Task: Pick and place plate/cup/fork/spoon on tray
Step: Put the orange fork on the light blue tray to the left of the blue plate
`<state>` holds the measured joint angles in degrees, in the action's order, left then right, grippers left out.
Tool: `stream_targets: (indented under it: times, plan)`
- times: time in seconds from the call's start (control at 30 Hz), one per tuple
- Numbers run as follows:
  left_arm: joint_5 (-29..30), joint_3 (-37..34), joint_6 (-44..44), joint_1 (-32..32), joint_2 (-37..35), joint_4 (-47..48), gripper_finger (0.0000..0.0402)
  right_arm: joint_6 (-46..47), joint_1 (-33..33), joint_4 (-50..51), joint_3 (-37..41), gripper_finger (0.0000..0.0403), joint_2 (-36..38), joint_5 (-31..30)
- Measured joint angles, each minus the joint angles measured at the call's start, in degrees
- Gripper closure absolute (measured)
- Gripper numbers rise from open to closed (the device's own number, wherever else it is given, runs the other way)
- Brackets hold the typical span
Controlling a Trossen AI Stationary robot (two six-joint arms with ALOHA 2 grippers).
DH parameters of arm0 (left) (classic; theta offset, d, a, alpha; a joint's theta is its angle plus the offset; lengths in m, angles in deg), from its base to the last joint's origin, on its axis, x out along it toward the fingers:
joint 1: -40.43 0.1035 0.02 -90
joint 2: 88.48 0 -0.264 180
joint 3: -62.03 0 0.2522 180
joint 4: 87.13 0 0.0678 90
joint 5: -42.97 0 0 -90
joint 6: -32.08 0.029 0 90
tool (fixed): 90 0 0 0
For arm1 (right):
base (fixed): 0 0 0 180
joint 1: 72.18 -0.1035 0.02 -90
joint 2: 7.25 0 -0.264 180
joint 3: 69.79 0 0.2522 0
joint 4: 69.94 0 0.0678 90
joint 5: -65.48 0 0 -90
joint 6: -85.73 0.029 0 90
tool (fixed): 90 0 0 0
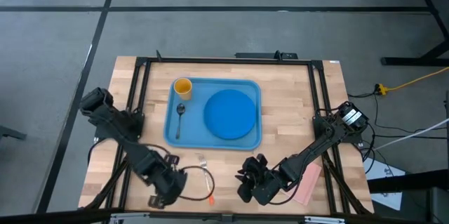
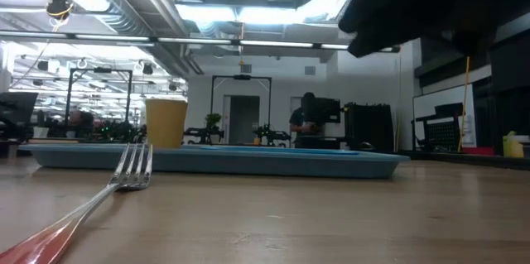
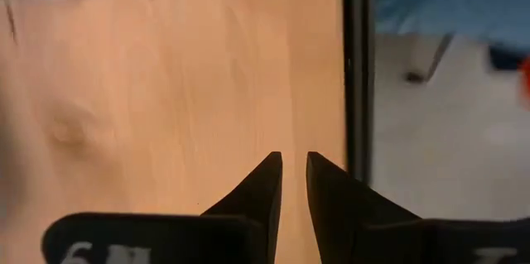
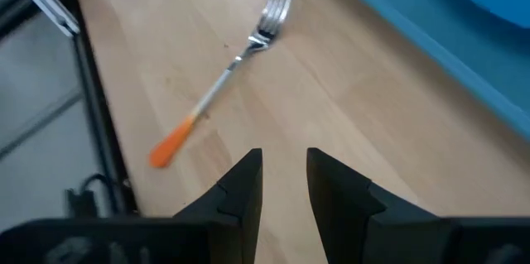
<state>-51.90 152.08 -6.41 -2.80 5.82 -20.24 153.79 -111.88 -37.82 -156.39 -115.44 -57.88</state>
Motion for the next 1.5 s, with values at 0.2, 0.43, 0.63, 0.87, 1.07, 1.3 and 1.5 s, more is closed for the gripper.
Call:
stream_targets:
  times: [0.2, 0.43, 0.63, 0.87, 1.07, 1.3, 1.5]
  plan:
    - [-1.3, 0.0, 26.8, -5.4, -5.4, -11.1, 0.0350, 0.5, 0.0, -1.6, 0.0, 0.0302, 0.0, 0.0]
    - [-6.2, 0.0, 48.3, -6.3, -10.1, -10.3, 0.0350, 0.5, 0.0, -2.1, 0.0, 0.0302, 0.0, -2.2]
    - [-6.0, -1.5, 49.7, -4.6, -15.1, -6.1, 0.0350, 0.4, 0.0, -2.3, 0.0, 0.0302, 0.0, -2.2]
    - [-6.9, -15.1, 49.7, -0.7, -27.4, -12.5, 0.0350, 0.4, 0.0, -2.3, 0.0, 0.0302, 0.0, -2.6]
    - [-7.1, -31.2, 49.6, 3.9, -43.7, -24.5, 0.0350, 0.4, 0.0, -2.3, 0.0, 0.0302, 0.0, -3.0]
    - [-7.0, -48.7, 48.9, 8.4, -62.5, -40.4, 0.0350, 0.5, 0.0, -2.3, 0.0, 0.0302, 0.0, -3.0]
    - [-2.3, -60.2, 42.8, 11.5, -74.7, -51.5, 0.0350, 0.4, 0.0, -2.3, 0.0, 0.0302, 0.0, -3.1]
